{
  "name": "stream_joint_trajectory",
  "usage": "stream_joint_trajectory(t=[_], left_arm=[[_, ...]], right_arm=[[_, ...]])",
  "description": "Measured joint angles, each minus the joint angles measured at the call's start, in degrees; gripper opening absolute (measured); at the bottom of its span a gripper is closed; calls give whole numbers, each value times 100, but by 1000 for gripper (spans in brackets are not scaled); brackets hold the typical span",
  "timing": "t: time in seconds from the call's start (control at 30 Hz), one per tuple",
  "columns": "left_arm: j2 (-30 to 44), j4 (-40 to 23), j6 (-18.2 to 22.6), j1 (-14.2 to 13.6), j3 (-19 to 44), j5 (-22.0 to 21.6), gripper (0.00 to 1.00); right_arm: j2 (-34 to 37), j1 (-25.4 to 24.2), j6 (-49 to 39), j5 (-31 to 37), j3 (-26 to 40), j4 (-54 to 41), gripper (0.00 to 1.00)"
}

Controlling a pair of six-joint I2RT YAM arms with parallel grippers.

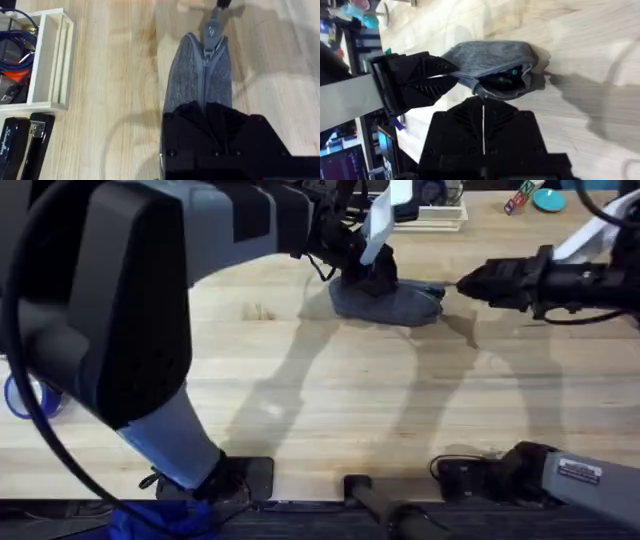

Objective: Unzip the bag, pick up the pens from the table one at a time and place them inside, then zip the bag closed.

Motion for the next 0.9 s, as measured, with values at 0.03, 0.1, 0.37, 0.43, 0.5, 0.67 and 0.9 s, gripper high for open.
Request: stream_joint_trajectory(t=[0.03,0.1,0.37,0.43,0.5,0.67,0.9], left_arm=[[-1,0,-2,0,0,0,41],[-2,3,0,0,0,0,41],[0,42,-2,0,0,-39,41],[1,42,-2,0,0,-39,41],[-1,42,-2,0,0,-39,41],[-2,44,-2,0,0,-39,41],[-2,44,-2,0,0,-42,41]], right_arm=[[-49,-49,-17,-4,0,-39,30],[-138,-156,-39,-9,-2,-102,31],[-431,-444,-87,-4,-2,-172,30],[-456,-482,-101,-6,-2,-268,30],[-456,-551,-115,-4,-2,-346,30],[-456,-640,-151,-2,-2,-396,30],[-645,-640,-170,-3,-2,-482,555]])
